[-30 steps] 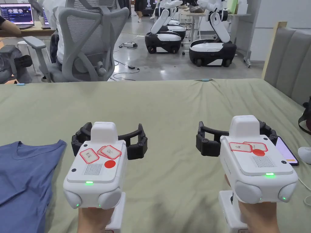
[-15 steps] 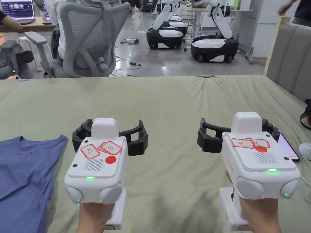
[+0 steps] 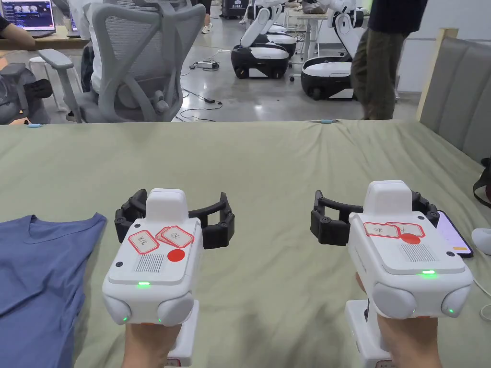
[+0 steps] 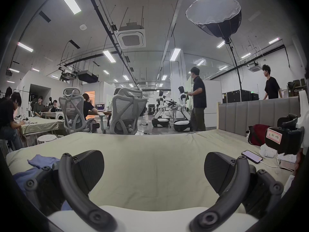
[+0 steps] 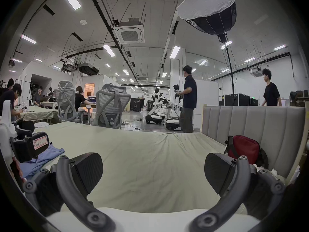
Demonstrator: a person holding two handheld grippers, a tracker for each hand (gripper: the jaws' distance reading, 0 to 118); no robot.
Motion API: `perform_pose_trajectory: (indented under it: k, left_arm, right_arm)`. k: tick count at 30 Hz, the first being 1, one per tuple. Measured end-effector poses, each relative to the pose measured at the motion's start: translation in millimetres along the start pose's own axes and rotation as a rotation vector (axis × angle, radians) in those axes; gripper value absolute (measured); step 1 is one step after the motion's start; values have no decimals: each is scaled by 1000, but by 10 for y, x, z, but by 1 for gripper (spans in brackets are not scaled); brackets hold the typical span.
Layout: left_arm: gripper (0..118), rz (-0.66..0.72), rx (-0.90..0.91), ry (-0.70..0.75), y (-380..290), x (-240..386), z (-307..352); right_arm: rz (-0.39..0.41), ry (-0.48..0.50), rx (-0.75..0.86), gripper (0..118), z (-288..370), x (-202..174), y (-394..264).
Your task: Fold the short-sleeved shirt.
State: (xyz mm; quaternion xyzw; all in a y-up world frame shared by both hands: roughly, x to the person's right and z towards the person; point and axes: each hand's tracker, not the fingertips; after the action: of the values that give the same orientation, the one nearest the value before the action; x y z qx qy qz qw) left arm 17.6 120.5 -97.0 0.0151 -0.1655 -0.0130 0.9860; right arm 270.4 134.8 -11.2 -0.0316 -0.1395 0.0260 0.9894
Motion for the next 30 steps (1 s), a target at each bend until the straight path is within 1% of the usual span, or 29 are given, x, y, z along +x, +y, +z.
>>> perform_pose_trajectory:
  k: [5,10,13,20,25,29,30]
  left_arm:
    - [118,13,5,-10,-9,-16,0]
    - [118,7,6,-22,-8,-27,-17]
    - [118,2,1,-7,6,-25,-21]
    - [118,-11,0,0,15,-2,41]
    - [118,-6,-7,2,2,-12,25]
    - [118,-11,-19,0,-6,-2,22]
    - [112,-6,-34,-11,-3,-2,28]
  right_arm:
    - [0,-15,3,118,-3,-16,-17]
    - [-11,-8,9,118,-17,-8,-13]
    - [-6,-22,17,118,-20,-11,-7]
    - [-22,3,8,118,-4,4,-39]
    - [-9,-11,4,118,-9,2,-42]
    - [-17,-15,0,118,-15,21,-39]
    - [-20,-16,-4,118,-15,28,-37]
